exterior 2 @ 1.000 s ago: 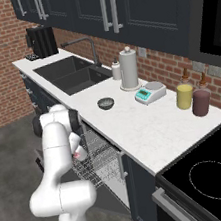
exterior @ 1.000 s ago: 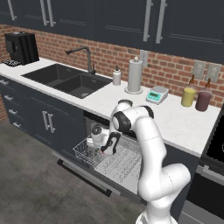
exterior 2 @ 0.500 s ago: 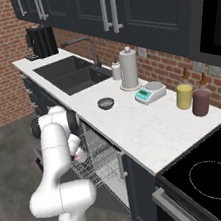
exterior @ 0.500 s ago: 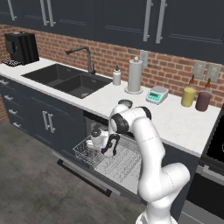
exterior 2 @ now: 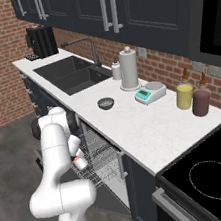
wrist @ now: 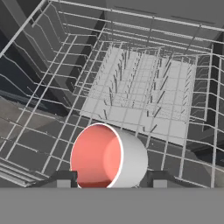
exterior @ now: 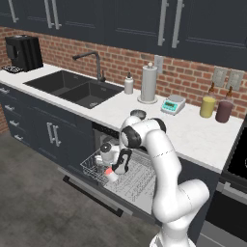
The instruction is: Pick up the cup and bowl from the counter, place them in the dishwasher, and close the dishwasher door.
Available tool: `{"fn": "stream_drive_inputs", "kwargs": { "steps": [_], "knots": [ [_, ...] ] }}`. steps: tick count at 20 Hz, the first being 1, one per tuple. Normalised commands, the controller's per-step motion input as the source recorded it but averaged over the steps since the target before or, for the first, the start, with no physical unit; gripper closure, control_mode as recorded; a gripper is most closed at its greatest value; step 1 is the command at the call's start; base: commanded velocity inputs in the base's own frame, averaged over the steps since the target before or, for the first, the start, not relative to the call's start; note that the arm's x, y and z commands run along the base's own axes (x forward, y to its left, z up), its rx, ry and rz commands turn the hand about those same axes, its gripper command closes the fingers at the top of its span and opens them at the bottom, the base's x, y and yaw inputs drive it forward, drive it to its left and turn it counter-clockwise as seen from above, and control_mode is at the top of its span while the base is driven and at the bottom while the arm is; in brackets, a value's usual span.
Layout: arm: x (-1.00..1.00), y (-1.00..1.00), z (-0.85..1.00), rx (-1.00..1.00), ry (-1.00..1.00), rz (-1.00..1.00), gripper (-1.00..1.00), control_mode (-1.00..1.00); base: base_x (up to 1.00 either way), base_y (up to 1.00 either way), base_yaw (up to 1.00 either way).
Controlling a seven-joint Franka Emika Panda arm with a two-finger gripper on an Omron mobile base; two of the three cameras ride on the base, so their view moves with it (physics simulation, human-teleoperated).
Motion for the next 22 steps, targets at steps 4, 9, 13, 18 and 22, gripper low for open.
{"fn": "stream_drive_inputs", "kwargs": {
  "steps": [4,9,13,18,22],
  "knots": [
    [0.00,0.00,0.00,0.00,0.00,0.00,-1.00,-1.00,0.00,0.00,0.00],
    [0.00,0.00,0.02,0.00,0.00,0.00,-1.00,-1.00,0.00,0.00,0.00],
    [-0.01,-0.07,0.19,0.00,0.00,-0.01,-1.00,-1.00,0.00,0.00,0.00],
    [-0.33,0.00,0.73,0.00,-0.11,0.00,-1.00,-1.00,0.00,0.00,0.00],
    [-0.53,0.00,1.00,0.00,-0.17,0.00,-1.00,-1.00,0.00,0.00,0.00]
  ]
}}
